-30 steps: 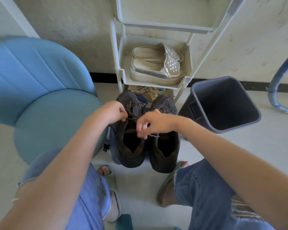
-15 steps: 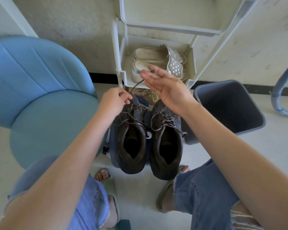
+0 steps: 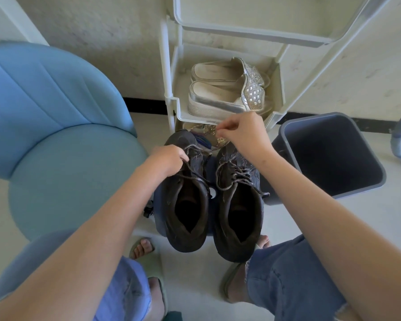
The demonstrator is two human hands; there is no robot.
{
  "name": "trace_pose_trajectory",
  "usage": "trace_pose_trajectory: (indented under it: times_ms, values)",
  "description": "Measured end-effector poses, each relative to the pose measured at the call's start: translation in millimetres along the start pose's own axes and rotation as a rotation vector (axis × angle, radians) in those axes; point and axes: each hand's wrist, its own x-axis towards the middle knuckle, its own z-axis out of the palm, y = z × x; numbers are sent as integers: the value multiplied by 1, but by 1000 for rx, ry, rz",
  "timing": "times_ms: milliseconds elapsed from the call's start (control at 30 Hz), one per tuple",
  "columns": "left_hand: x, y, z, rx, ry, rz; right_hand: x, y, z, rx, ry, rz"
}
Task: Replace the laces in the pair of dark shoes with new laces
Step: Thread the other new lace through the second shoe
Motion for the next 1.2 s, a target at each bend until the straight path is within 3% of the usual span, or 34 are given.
trace_pose_trajectory:
  times_ms: [167,267,367,533,667,767,900,1000,1100,1200]
  values:
    - [5,1,-4,-312,24,-32,6,8,15,-58,-175,73]
    - [-1,5,-13,-483,92,79,9,15,20,-185,-273,79]
    - [-13,13,-22,-698,-46,215,11,15,31,-171,-324,72]
    - [-25,34,-13,-684,-335,234,20,24,38,-34,-322,205]
    - [-34,50,15,-427,-411,322,27,22,53,-77,-445,263]
    - [-38,66,38,-192,-358,412,30,22,67,-249,-441,230]
    - [-38,75,53,214,-266,489,34,23,76,-261,-401,275]
    - [-43,71,42,63,-240,522,39,27,69,-50,-381,402]
    - [-41,56,6,-68,-151,384,43,25,48,148,-287,420]
    - [-25,27,-30,-250,222,109,43,22,26,526,-328,397]
